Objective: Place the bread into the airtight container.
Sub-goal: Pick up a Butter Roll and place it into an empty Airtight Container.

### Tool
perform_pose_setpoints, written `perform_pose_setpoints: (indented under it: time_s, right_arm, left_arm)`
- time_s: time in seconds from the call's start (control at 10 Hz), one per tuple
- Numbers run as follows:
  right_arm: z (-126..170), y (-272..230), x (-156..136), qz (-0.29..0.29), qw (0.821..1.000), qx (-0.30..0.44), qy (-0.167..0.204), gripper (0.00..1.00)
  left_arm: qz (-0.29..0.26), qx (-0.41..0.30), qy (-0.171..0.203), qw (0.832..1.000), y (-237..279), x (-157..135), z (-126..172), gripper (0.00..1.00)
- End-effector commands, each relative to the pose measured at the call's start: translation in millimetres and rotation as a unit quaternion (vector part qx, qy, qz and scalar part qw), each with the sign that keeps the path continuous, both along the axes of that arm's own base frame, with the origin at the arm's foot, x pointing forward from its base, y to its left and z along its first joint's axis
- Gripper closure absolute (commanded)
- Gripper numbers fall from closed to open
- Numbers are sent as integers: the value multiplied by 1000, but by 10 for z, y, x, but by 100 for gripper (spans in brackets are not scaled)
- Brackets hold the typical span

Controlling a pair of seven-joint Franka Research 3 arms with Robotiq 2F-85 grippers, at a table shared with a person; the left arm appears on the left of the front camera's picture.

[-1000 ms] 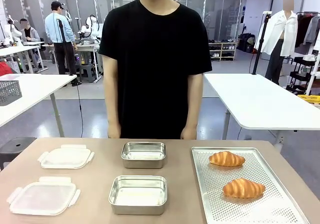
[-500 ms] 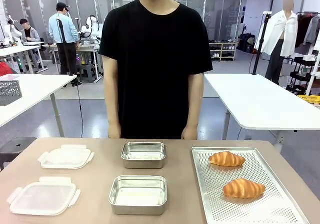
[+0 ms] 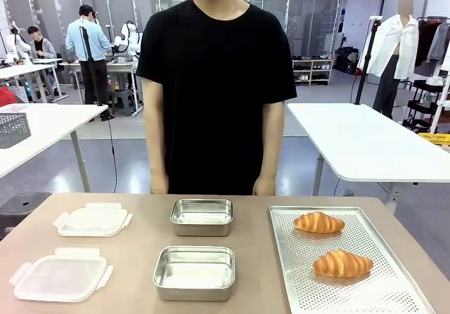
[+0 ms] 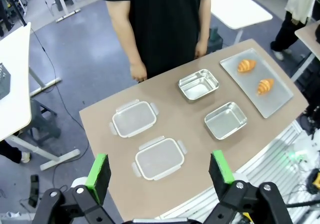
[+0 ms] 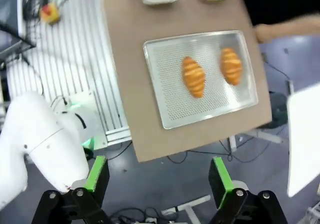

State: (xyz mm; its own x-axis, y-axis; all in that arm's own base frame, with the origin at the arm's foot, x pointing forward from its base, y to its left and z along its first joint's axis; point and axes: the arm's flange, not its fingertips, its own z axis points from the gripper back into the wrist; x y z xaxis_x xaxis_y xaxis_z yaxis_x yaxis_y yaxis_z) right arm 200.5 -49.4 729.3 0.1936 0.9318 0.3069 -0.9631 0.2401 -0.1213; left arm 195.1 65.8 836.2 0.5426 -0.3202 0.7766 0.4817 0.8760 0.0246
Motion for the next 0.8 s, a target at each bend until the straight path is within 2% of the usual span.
perform_pose_setpoints:
  time_s: [0.0,0.2,0.4,0.5,0.6,0.7]
  right_arm:
    - [-313,254,370,77,995,-49,30,0]
    - [-751,584,648,87,992,-63,60,0]
    - [-1384,866,877,119,990,-63,38,0]
    - [-1714,952,997,101,992,-65,40,0]
    - [-2000,1017,1075,85,995,-48,3,0]
    - [-2206,1034,1091,75,995,-64,-22,0]
  left_arm:
    - [1,1,-1,1000,1,6,26,0]
    - [1,1,-1,1000,1,6,26,0]
    - [1,1,-1,1000,1,6,26,0]
    - [1,1,-1,1000,1,6,26,0]
    - [1,1,-1,1000,1,6,26,0]
    - [1,1,-1,1000,1,6,26,0]
